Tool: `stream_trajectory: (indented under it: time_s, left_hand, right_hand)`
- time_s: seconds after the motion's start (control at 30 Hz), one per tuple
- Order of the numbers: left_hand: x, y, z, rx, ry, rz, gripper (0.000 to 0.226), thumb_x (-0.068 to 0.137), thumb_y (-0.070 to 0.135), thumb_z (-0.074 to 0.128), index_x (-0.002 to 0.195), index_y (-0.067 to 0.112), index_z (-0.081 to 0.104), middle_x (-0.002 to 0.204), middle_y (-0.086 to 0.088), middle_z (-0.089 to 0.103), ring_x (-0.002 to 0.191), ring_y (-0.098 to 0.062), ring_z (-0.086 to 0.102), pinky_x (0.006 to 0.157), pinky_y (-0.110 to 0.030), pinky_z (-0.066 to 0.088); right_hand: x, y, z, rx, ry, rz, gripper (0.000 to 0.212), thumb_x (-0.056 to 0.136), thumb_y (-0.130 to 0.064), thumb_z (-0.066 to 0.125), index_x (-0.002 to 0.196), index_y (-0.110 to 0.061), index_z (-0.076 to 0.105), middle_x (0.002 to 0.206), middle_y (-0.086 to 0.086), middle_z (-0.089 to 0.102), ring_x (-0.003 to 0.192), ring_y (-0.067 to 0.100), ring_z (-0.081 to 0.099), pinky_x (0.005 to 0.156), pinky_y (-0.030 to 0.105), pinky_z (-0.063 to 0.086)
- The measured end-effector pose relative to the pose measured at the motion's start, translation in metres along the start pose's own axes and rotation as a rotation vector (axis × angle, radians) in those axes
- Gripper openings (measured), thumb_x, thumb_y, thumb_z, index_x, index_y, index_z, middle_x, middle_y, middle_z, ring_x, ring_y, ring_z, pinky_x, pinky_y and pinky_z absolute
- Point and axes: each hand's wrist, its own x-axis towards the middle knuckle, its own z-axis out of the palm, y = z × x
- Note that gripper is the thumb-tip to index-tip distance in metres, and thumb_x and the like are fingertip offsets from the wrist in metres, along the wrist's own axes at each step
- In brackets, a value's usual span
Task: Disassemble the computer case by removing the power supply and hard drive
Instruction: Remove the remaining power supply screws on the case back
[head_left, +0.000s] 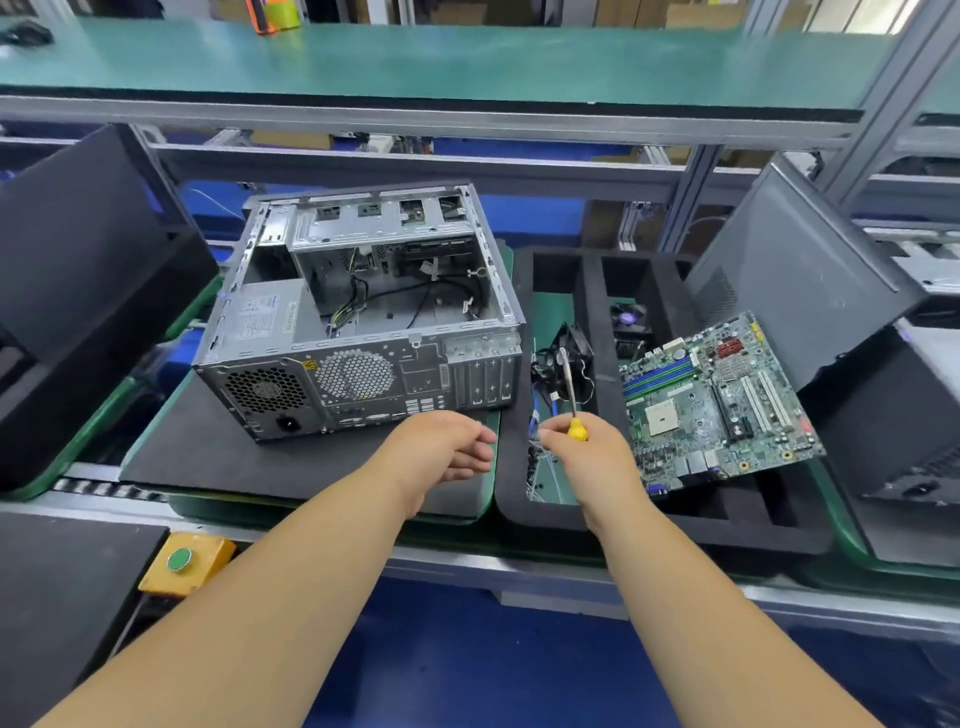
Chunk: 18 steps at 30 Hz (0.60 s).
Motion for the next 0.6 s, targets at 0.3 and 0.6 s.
stream_trajectory:
  time_s: [0.3, 0.6]
  left_hand:
    - [0.008, -0.001, -0.012, -0.065, 0.078, 0.099, 0.023, 0.099, 0.010, 0.048, 0.100, 0.005, 0.070, 0.083, -0.007, 0.070, 0.076, -0.015, 0.070, 0.081, -0.027, 0.057]
    - [-0.005, 0.003, -0.052, 0.043, 0.241, 0.401, 0.022, 0.097, 0.008, 0.053, 0.091, 0.016, 0.073, 0.078, 0.001, 0.073, 0.074, -0.009, 0.071, 0.066, -0.015, 0.053]
  right_hand:
    - [0.042, 0.013, -0.020, -0.030, -0.012, 0.160, 0.027, 0.088, -0.005, 0.060, 0.107, -0.022, 0.069, 0.082, -0.003, 0.065, 0.106, 0.021, 0.050, 0.072, 0.039, 0.053]
    - [0.034, -0.031, 0.000, -0.052, -0.119, 0.014, 0.038, 0.081, -0.005, 0.043, 0.093, -0.030, 0.071, 0.050, -0.008, 0.050, 0.042, 0.011, 0.035, 0.044, 0.024, 0.031]
